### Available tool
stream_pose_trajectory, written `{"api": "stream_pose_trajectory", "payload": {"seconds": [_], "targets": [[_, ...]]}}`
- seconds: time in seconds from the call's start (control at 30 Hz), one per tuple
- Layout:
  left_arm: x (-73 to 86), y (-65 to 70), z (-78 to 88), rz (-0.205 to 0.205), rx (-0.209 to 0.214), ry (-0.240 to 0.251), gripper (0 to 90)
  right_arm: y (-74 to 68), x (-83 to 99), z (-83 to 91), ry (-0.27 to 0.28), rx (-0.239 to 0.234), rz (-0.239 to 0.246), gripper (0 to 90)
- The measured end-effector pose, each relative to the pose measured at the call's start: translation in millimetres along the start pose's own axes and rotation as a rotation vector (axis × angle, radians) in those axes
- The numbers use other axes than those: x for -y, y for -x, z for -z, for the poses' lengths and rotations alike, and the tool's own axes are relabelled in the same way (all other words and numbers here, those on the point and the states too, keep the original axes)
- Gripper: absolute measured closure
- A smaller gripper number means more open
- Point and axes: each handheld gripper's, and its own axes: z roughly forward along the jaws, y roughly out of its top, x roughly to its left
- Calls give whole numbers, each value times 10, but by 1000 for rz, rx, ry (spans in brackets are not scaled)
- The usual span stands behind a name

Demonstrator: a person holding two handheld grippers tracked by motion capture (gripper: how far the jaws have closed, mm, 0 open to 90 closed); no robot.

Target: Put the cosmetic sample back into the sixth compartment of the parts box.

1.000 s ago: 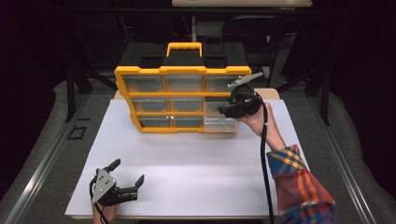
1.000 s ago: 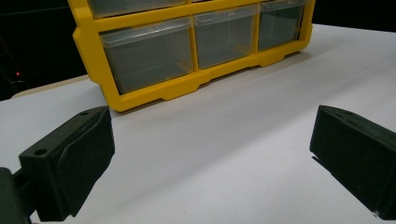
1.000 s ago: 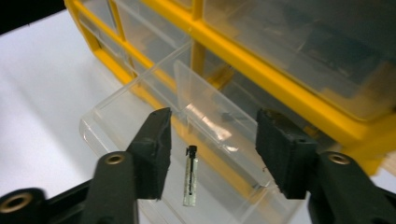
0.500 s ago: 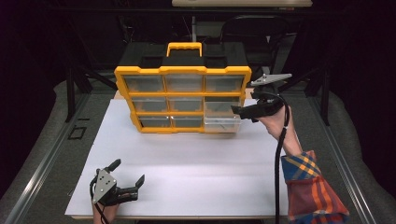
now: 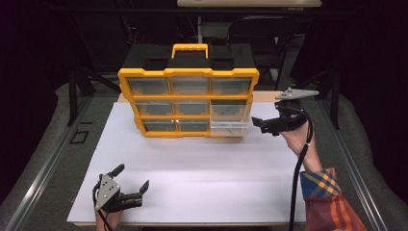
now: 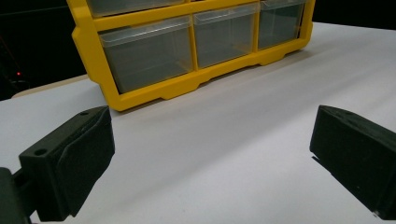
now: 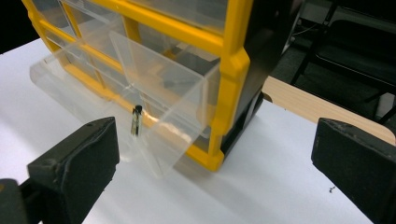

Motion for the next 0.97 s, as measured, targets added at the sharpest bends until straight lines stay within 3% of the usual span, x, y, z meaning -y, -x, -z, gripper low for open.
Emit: {"api": "stream_pose_trajectory", "payload": {"seconds": [0.23, 0.63, 0.97], "targets": [[1, -2, 1, 0, -1, -1, 0, -16, 350, -17, 0, 25, -20, 0], [3, 1, -2, -3, -1, -5, 0, -63, 1146, -87, -20, 43, -76, 0], [6, -1, -15, -3, 4, -7, 0, -114, 1521, -90, 14, 61, -99, 0]]}}
